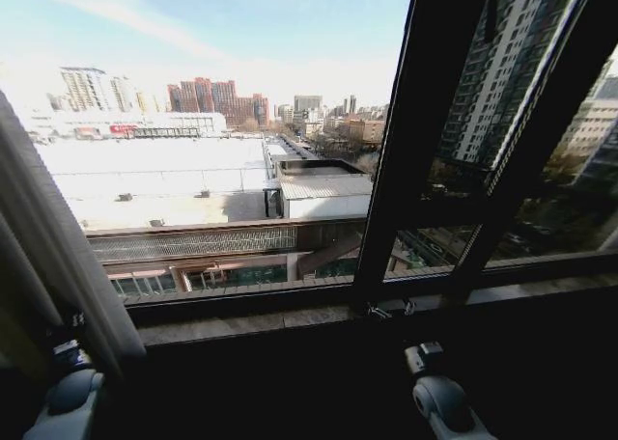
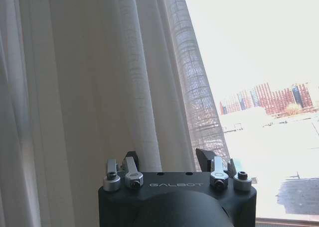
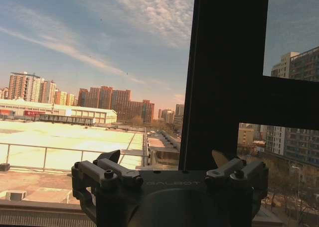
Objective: Open the curtains by pulling them apart, changing their state from closed to fully open.
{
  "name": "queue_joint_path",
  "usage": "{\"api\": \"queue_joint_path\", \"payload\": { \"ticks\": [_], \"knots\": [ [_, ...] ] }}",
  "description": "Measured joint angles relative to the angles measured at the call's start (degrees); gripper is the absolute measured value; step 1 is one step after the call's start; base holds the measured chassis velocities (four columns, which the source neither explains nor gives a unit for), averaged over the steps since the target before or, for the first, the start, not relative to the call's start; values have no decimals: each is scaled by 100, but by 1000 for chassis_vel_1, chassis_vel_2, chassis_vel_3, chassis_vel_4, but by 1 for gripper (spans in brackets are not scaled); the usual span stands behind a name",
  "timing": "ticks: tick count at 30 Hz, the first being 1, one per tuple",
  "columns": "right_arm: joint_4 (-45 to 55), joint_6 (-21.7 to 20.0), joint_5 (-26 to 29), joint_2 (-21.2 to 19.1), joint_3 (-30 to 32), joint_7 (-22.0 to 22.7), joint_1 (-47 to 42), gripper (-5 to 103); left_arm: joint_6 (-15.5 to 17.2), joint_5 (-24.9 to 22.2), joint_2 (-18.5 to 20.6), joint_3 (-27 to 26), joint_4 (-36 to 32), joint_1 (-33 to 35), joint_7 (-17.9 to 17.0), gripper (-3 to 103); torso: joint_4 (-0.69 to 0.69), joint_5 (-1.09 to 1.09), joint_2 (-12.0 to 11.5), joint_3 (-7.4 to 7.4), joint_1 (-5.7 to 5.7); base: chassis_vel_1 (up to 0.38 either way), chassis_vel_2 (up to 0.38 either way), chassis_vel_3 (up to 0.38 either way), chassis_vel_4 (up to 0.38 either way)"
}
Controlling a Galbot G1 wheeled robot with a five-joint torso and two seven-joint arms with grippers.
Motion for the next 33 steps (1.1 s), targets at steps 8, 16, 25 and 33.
{"api": "queue_joint_path", "payload": {
  "ticks": [8,16,25,33],
  "knots": [
    [0,0,0,0,-1,0,0,100,-627,183,-582,331,-1009,615,538,92,1,2,1,-1,0,0,0,0,0],
    [0,0,0,0,-1,0,0,100,-1059,-1343,-525,525,-1002,649,2520,100,1,1,1,0,0,0,0,0,0],
    [0,0,0,0,-1,0,0,100,-329,-2134,-408,331,-598,535,2299,100,2,0,1,0,0,0,0,0,0],
    [0,0,0,0,-1,0,0,100,-251,-2157,-409,306,-760,641,2252,100,2,1,1,-1,0,0,0,0,0]
  ]
}}
